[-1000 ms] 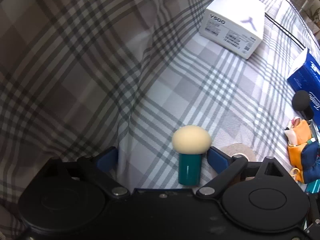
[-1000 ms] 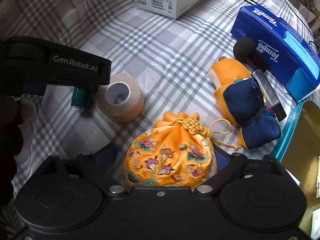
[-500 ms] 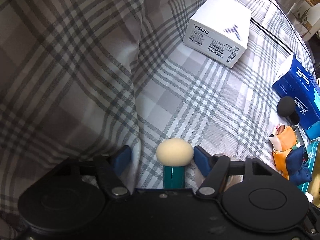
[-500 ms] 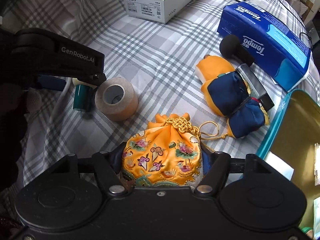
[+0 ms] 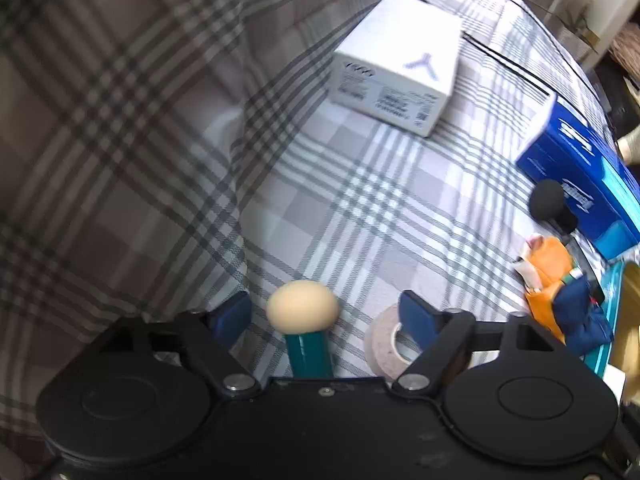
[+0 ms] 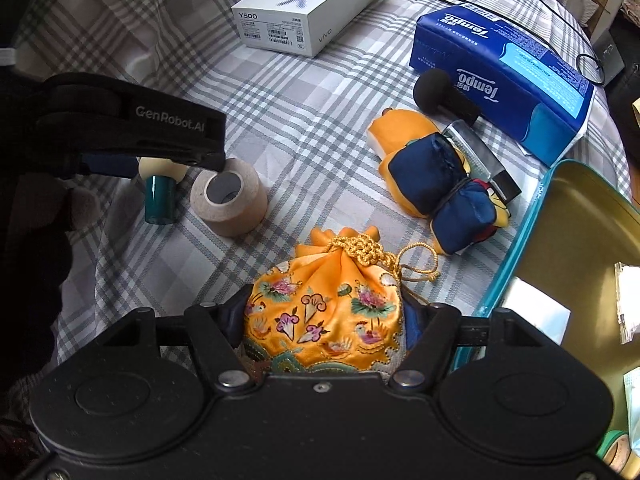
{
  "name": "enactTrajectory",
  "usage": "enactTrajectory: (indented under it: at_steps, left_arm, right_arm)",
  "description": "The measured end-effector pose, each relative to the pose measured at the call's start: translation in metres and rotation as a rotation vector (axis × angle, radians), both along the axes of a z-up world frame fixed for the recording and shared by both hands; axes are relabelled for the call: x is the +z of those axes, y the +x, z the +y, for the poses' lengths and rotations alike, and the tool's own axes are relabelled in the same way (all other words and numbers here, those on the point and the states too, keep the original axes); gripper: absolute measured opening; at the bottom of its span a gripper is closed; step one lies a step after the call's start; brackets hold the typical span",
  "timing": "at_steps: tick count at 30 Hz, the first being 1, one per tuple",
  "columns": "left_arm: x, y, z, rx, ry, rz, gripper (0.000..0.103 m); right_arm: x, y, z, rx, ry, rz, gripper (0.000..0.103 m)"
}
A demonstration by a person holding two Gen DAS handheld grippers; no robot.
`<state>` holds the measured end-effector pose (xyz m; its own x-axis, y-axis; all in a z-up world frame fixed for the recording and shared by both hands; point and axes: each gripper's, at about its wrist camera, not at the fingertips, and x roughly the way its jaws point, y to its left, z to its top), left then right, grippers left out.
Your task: Organize soft objects
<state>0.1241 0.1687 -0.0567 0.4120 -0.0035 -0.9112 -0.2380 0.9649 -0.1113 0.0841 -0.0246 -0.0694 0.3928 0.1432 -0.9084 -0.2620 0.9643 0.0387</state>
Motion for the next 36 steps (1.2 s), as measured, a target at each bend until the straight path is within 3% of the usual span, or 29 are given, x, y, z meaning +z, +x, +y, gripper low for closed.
enactTrajectory:
  at_steps: [2,4,8,10,13,15,17,21,29,33,36]
  left_arm:
    - [-0.006,0.005,0.009,0.036,-0.031,0.021,0.097]
    - [-0.007,0.003,0.021,0.087,-0.045,0.041,0.097]
    - [-0.013,0.000,0.038,0.176,0.043,0.083,0.095]
    - [-0.013,-0.001,0.043,0.215,0.126,0.111,0.095]
    - [-0.007,-0.006,0.046,0.267,0.245,0.103,0.094]
    - [-0.003,-0.010,0.047,0.274,0.265,0.093,0.093]
    - [0.004,-0.014,0.046,0.261,0.221,0.065,0.094]
    - [0.020,-0.027,0.046,0.214,0.056,0.036,0.094]
    - [0.025,-0.055,0.041,0.176,-0.100,0.021,0.094]
    - [0.019,-0.056,0.039,0.161,-0.147,0.019,0.095]
    - [0.009,-0.051,0.044,0.218,-0.104,0.075,0.095]
  right_arm:
    - [0.000,0.000,0.000,-0.001,0.000,0.002,0.066]
    - [-0.001,0.001,0.000,-0.003,0.001,0.005,0.066]
    - [-0.001,0.001,0.000,-0.002,0.000,0.005,0.066]
    - [-0.001,0.002,0.000,-0.003,0.000,0.003,0.066]
    - [-0.001,0.001,-0.001,-0.008,0.003,0.003,0.066]
    - [-0.001,0.001,-0.002,-0.009,0.004,0.003,0.066]
    - [-0.001,0.001,-0.001,-0.009,0.004,0.003,0.067]
    - [-0.001,0.001,-0.002,-0.008,0.006,0.002,0.066]
    - [0.000,0.000,-0.002,-0.005,0.011,-0.002,0.067]
    - [-0.001,-0.001,-0.002,-0.008,0.006,0.001,0.067]
    - [-0.002,-0.001,-0.002,-0.007,0.002,0.007,0.067]
